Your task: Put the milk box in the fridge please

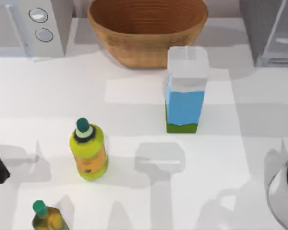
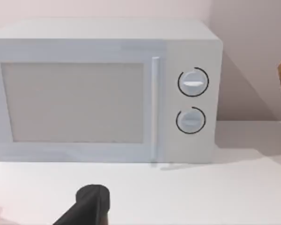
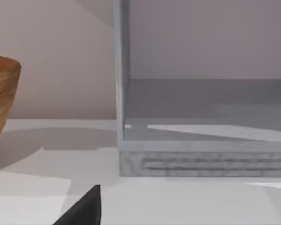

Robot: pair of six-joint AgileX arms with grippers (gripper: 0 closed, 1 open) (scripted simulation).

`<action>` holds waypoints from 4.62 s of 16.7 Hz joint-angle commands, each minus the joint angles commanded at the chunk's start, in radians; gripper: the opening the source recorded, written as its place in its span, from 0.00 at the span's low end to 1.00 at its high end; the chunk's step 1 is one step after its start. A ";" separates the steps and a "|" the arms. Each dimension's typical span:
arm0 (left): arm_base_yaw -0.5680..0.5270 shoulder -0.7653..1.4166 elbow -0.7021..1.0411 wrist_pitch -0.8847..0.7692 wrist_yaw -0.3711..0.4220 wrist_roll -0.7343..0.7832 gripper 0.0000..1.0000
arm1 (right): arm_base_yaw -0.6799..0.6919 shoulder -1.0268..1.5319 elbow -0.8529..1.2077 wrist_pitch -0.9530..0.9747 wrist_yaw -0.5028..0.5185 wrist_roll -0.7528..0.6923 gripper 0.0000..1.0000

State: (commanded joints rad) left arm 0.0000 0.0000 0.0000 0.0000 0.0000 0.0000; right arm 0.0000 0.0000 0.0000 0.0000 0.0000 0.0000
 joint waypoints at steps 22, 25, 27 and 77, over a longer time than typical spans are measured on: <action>0.000 0.000 0.000 0.000 0.000 0.000 1.00 | 0.726 1.593 0.565 0.665 0.600 0.244 1.00; 0.000 0.000 0.000 0.000 0.000 0.000 1.00 | 0.806 1.836 0.656 0.815 0.710 0.253 1.00; 0.000 0.000 0.000 0.000 0.000 0.000 1.00 | 0.835 1.955 0.706 0.895 0.777 0.255 1.00; 0.000 0.000 0.000 0.000 0.000 0.000 1.00 | 0.758 2.023 0.981 0.756 0.757 0.213 0.00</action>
State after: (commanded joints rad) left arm 0.0000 0.0000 0.0000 0.0000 0.0000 0.0000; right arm 0.7576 2.0229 0.9806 0.7557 0.7574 0.2130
